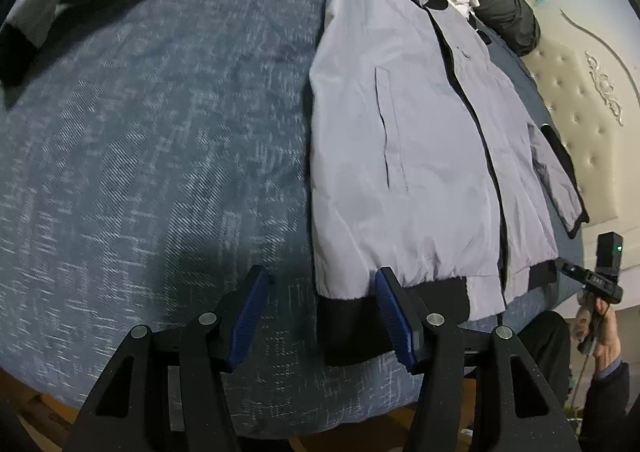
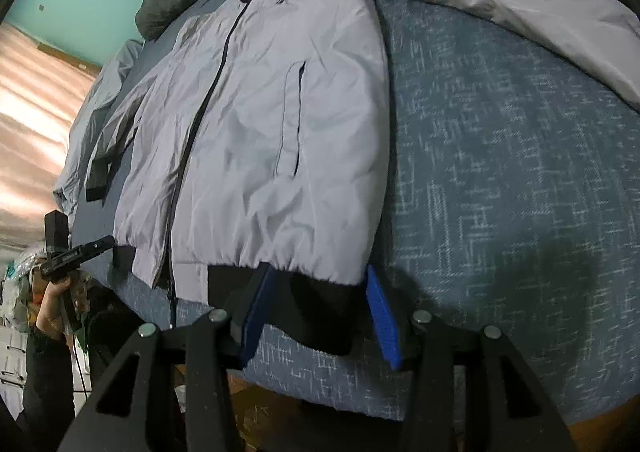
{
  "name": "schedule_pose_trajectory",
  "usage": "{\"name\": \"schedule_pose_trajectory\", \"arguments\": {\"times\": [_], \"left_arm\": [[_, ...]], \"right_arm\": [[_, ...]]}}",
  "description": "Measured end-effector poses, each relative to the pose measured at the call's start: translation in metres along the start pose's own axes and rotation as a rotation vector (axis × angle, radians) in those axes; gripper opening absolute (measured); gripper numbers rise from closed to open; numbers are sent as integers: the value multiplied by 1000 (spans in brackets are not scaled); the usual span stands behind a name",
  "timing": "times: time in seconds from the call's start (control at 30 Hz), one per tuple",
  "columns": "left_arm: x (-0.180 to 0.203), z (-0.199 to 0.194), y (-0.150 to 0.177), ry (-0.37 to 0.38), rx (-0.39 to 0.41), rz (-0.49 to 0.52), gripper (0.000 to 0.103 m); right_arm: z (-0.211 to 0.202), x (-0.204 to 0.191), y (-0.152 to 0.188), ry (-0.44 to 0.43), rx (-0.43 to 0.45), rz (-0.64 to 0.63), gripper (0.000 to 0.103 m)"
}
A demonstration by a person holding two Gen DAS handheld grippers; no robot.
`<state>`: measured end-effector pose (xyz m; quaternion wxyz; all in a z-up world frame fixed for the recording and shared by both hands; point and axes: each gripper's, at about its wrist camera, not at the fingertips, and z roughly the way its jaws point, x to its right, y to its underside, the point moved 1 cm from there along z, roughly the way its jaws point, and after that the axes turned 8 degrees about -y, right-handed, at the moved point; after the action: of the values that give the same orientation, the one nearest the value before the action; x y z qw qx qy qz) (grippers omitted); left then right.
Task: Fold clothes
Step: 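Grasp the jacket hem with both tools and straighten it, then pinch the zipper placket at the black hem with the right tool and pull it straight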
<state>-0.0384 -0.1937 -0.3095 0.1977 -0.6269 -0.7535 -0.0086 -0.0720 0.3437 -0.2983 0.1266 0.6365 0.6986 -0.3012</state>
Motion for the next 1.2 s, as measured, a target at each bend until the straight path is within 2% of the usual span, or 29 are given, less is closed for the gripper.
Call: {"name": "schedule_pose_trajectory", "arguments": {"times": [0.03, 0.1, 0.23, 0.33, 0.43, 0.53, 0.77, 0.8, 0.87, 0.9, 0.93, 1.0, 1.1, 1.2], "left_arm": [[1, 1, 1, 7, -2, 1, 43], [5, 0, 1, 31, -1, 10, 27], [15, -11, 2, 37, 26, 47, 15], [22, -22, 2, 40, 48, 76, 14], [27, -28, 5, 33, 53, 100, 14], [30, -22, 7, 12, 38, 116, 14], [24, -1, 9, 0, -4, 82, 15], [22, -2, 9, 2, -3, 79, 17], [19, -6, 10, 4, 0, 75, 28], [17, -11, 10, -11, 17, 77, 41], [16, -17, 9, -30, 38, 79, 49], [16, -31, -1, -65, 90, 69, 50], [22, -47, -12, -99, 170, 77, 50], [36, -51, -11, -87, 186, 121, 50]], "right_arm": [[1, 0, 1, -5, -4, 4, 48], [3, 3, 2, -16, 0, 21, 46], [4, 8, 4, -13, 20, 52, 17], [-6, 8, 7, -6, 50, 59, 9], [-20, 10, 12, -26, 75, 86, 7], [-16, 12, 18, 10, 39, 86, 7], [-6, 19, 21, 27, 8, 103, 7], [-8, 21, 21, 19, 8, 107, 7], [-15, 24, 19, 20, 29, 121, 11], [-19, 25, 17, 32, 44, 127, 18], [-25, 25, 15, 45, 60, 130, 27], [-40, 16, 13, 85, 115, 99, 31], [-52, -7, 2, 83, 165, 26, 31], [-41, -42, -14, 50, 141, -74, 31]]}}
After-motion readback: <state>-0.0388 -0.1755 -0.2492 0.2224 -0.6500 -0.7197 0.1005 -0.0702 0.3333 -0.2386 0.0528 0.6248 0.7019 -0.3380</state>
